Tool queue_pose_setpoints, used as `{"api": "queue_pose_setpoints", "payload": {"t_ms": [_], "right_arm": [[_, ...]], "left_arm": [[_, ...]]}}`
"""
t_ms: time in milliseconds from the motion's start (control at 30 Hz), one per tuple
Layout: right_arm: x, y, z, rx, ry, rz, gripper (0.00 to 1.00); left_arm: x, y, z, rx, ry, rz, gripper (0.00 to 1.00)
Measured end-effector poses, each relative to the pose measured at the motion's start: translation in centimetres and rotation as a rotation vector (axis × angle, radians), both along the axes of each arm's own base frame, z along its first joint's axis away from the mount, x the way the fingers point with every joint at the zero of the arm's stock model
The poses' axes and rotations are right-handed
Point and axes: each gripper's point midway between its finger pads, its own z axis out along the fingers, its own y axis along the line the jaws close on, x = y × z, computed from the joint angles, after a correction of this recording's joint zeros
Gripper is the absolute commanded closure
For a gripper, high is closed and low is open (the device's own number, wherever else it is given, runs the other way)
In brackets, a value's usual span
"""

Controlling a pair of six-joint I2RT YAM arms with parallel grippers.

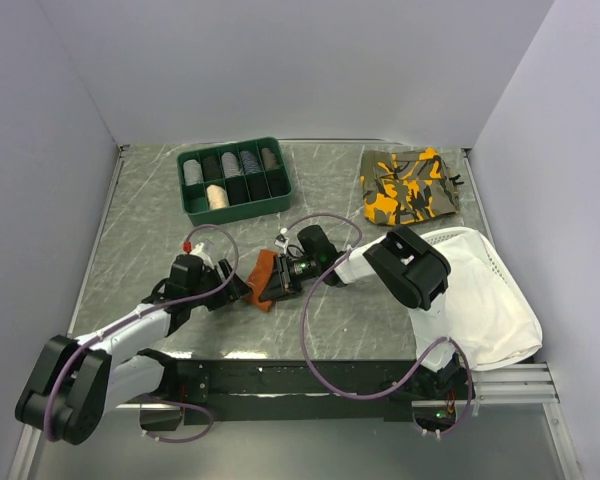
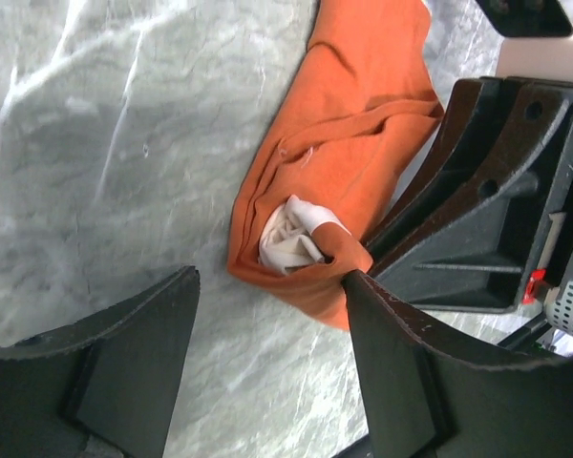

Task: Roll the underwear
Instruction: Roll the underwear to the center of the board.

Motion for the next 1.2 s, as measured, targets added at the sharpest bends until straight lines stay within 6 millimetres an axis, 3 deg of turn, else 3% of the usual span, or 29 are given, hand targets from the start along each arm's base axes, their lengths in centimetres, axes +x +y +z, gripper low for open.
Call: {"api": "queue_pose_setpoints", "payload": {"t_ms": [200,300,667,1000,1200], "right_arm": [[0.1,0.0,0.1,0.002,0.009,-0.004,0.76],[0.1,0.0,0.1,0.002,0.015,-0.007,0.69],[0.6,-0.1,0.5,-0.017,-0.017,-0.036,0.54],[3.5,-2.9,4.5,-0.164,-0.345,-0.181,0.46],[4.0,-4.4,4.8,-0.298,-0.527,-0.236,0.45]], "left_arm": [[0.7,-0.6,-0.2,0.011,0.008,-0.005,0.35],[0.8,-0.8,-0.3,0.017,0.012,-0.001,0.35],[2.0,-1.9,-0.4,0.02,0.038,0.01,0.35],[3.1,-2.8,-0.4,0.023,0.043,0.004,0.35],[3.5,-3.2,-0.5,0.027,0.047,-0.001,0.35]]}}
